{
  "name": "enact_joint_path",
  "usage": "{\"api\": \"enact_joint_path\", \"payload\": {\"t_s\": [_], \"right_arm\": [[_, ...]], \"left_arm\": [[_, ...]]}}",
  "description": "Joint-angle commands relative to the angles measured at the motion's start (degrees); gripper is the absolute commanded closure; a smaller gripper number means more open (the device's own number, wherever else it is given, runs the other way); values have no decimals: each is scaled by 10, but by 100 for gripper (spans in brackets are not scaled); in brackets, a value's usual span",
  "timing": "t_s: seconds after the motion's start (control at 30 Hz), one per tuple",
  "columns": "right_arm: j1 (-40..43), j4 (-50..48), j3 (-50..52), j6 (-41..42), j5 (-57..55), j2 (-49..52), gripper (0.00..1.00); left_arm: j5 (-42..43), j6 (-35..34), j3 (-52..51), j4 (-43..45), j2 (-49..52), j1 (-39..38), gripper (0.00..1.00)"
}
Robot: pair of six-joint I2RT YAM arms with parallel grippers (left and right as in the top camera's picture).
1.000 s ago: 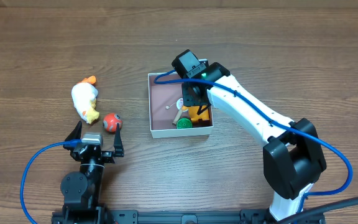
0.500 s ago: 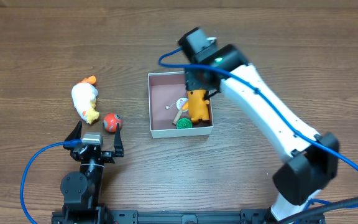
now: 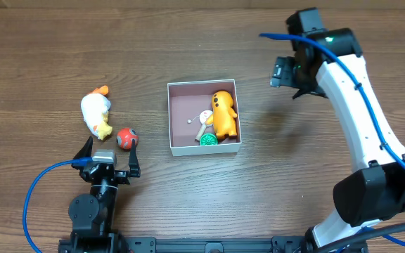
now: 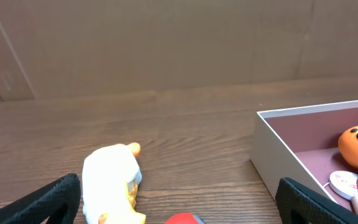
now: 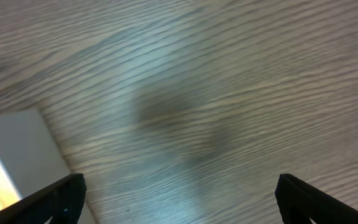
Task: Pack container
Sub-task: 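Open the right gripper and raise it away from the box, then move the left gripper over the white plush duck and lower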
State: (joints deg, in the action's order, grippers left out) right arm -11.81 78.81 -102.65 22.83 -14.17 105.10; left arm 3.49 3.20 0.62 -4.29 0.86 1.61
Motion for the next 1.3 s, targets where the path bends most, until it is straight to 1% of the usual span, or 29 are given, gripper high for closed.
{"api": "enact_joint_path", "payload": {"t_s": [0.0,0.47,0.6,0.7,0.73,0.83,0.87,0.93,0.97,1.03,1.13,1.27], "right_arm": [[20,-4,-12,-3,-8,-16,0],[23,-5,-12,-3,-8,-16,0],[23,-5,-12,-3,-8,-16,0],[23,-5,-12,-3,-8,-16,0],[23,-5,-12,-3,-8,-16,0],[23,-5,-12,-3,-8,-16,0],[23,-5,-12,-3,-8,-16,0],[23,-5,-12,-3,-8,-16,0],[23,-5,-12,-3,-8,-16,0],[23,-5,-12,-3,-8,-16,0],[23,-5,-12,-3,-8,-16,0],[23,-5,-12,-3,-8,-16,0]], "left_arm": [[6,7,-3,2,-5,3,0],[6,7,-3,3,-5,3,0],[30,-4,-3,5,-5,3,0],[91,-112,-3,19,-5,2,0],[110,-118,-3,28,-5,2,0],[203,-124,-3,66,-5,2,0],[243,-133,-3,82,-5,2,0],[283,-162,1,100,-5,2,0],[285,-185,9,98,-5,2,0],[285,-201,32,87,-5,2,0],[272,-196,85,58,-4,3,0],[217,-172,206,-2,37,3,0]]}}
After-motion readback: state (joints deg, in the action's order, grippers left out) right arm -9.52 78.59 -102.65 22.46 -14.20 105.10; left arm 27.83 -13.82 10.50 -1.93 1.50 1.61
